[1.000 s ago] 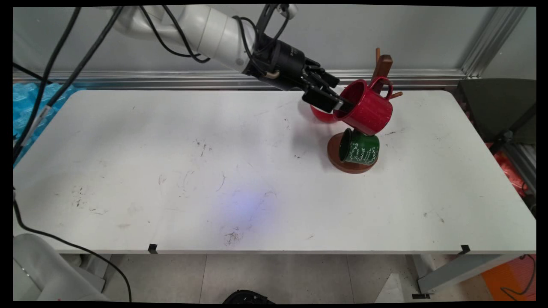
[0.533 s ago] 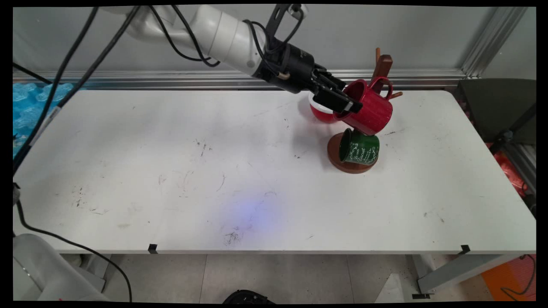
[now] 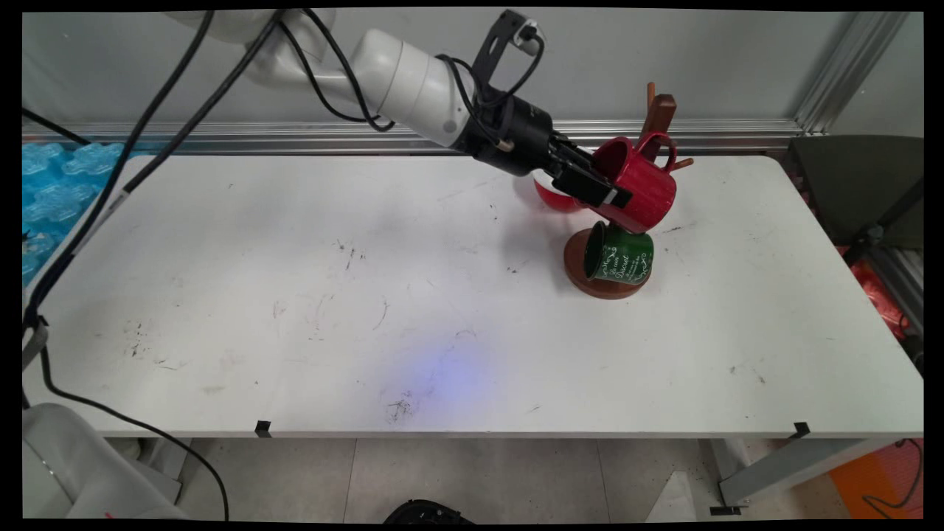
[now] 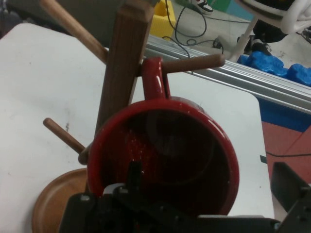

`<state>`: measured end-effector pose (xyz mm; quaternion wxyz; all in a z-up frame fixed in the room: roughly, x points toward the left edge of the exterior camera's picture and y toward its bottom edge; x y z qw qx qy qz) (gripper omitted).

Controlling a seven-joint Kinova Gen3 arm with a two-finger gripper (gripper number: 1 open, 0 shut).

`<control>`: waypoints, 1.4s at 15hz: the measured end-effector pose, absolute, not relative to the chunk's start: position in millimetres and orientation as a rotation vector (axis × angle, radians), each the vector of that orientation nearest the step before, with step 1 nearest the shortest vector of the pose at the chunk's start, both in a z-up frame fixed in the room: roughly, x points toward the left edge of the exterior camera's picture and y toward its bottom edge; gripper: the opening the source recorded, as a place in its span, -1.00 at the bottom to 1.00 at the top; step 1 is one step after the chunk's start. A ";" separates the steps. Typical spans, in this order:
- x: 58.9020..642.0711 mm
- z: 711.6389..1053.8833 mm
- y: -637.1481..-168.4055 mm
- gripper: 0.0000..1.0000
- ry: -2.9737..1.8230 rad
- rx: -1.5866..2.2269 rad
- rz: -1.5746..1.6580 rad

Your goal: Pick up the red mug from the rack, then place the picked object on the table

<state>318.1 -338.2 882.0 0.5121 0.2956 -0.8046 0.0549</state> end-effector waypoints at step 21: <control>302.9 894.8 -333.5 -1.00 -1.907 0.742 0.078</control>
